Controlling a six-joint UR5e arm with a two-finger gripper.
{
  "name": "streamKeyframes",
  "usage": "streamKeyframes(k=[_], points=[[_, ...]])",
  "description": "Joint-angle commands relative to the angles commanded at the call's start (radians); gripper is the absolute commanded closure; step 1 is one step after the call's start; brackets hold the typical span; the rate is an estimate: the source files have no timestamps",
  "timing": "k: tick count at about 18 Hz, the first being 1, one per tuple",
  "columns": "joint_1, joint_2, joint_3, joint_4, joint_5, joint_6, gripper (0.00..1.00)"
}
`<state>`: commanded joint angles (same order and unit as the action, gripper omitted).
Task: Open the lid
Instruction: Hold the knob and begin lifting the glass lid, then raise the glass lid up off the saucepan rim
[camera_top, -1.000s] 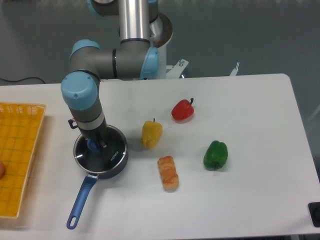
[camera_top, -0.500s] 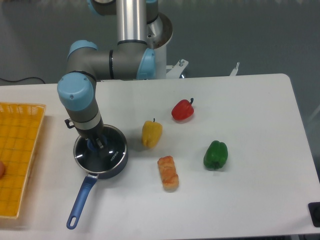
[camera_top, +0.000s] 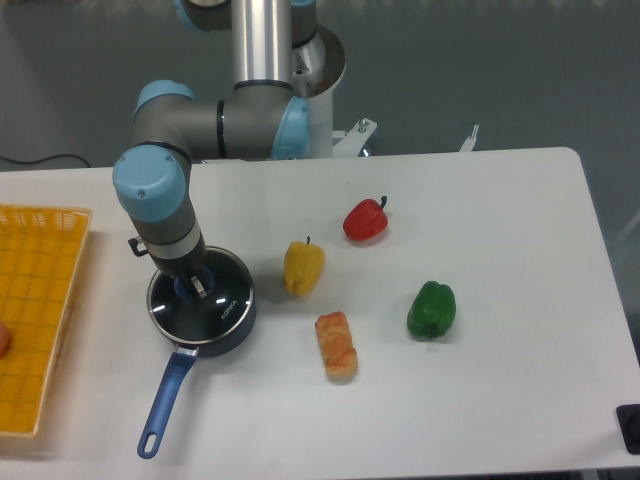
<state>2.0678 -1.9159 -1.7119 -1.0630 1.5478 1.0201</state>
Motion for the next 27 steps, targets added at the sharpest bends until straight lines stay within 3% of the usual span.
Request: streamKeyframes(k=[14,27], points=[[0.0,0.012,0.0,-0.015,0.003,-0.006,0.4],[0.015,0.051,0.008,-0.086,0.006,-0.002,0.4]])
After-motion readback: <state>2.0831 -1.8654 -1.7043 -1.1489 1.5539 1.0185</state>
